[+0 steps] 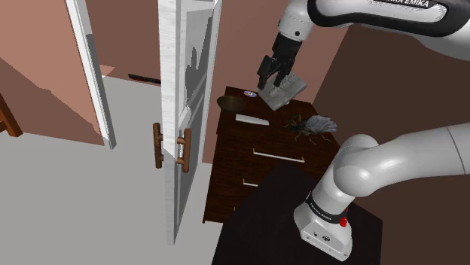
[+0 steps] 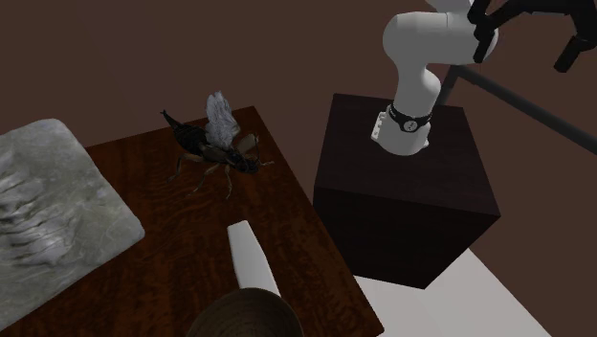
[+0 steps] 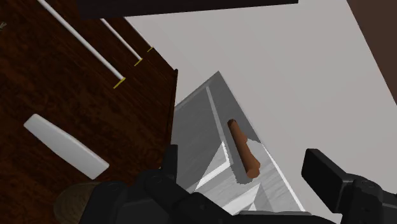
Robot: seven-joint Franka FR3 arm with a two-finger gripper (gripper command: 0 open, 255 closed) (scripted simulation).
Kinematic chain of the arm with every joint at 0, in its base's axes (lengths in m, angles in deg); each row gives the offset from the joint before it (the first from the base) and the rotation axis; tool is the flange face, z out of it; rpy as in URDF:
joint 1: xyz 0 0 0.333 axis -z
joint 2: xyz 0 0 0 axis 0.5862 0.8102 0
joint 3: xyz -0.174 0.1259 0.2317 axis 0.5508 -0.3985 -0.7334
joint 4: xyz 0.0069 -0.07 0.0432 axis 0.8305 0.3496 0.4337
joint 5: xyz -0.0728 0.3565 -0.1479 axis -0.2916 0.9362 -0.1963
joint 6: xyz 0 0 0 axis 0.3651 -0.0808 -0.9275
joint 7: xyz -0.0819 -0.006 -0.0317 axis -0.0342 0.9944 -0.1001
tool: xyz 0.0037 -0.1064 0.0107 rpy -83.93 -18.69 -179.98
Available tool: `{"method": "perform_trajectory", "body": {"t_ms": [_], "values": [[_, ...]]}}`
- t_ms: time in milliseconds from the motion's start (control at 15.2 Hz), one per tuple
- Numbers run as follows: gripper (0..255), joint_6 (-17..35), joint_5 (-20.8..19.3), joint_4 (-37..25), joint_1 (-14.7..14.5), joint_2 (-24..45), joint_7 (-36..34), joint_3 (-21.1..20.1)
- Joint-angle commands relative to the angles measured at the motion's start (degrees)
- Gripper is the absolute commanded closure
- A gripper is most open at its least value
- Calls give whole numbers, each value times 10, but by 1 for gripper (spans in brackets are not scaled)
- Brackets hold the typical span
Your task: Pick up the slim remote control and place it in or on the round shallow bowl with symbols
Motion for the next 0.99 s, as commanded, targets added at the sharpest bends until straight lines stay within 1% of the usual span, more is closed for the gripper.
{"method": "perform_trajectory", "body": {"t_ms": [0,462,924], "values": [[0,0,0,0,0,0,0,0],[0,79,-48,56,6,34,144,88],[0,168,-84,65,7,122,288,180]]}}
